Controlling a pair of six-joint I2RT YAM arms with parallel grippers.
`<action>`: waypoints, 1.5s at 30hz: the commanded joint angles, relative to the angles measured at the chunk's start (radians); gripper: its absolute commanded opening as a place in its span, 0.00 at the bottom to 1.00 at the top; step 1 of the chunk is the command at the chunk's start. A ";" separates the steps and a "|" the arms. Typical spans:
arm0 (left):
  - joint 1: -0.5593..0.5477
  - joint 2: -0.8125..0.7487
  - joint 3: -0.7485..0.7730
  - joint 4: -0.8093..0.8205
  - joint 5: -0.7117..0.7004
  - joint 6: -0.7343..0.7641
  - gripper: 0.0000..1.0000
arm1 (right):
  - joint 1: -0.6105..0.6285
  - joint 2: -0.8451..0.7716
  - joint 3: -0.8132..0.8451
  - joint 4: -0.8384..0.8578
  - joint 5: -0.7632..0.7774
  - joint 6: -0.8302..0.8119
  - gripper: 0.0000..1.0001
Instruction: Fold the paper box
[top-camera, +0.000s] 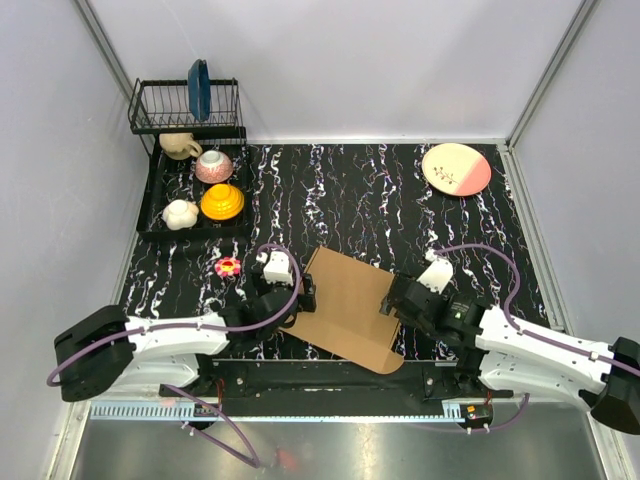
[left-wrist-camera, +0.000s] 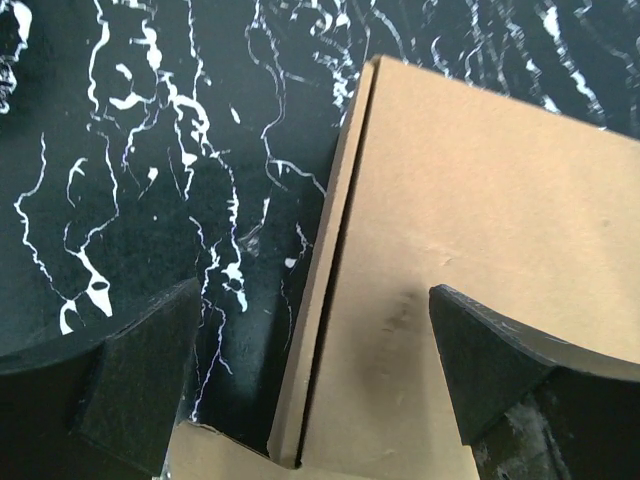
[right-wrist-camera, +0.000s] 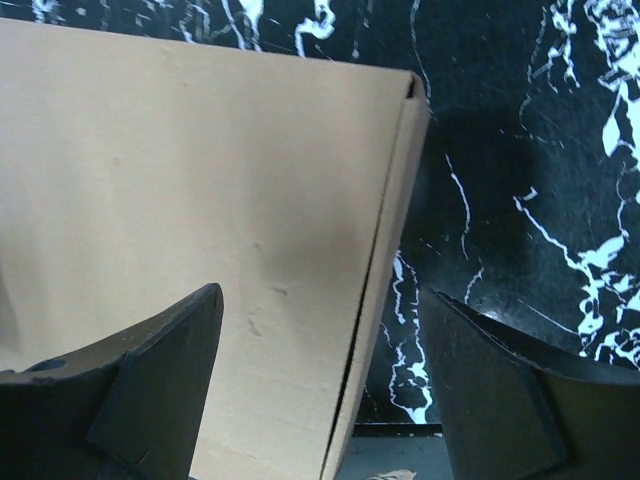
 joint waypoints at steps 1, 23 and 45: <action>0.020 0.064 0.004 0.032 0.068 -0.063 0.99 | 0.000 0.014 -0.024 -0.037 -0.017 0.136 0.85; 0.271 0.280 -0.033 0.415 0.233 -0.161 0.97 | -0.362 0.472 0.034 0.698 -0.202 -0.318 0.85; 0.477 0.420 -0.074 0.748 0.567 -0.212 0.40 | -0.471 0.663 -0.096 1.020 -0.348 -0.419 0.79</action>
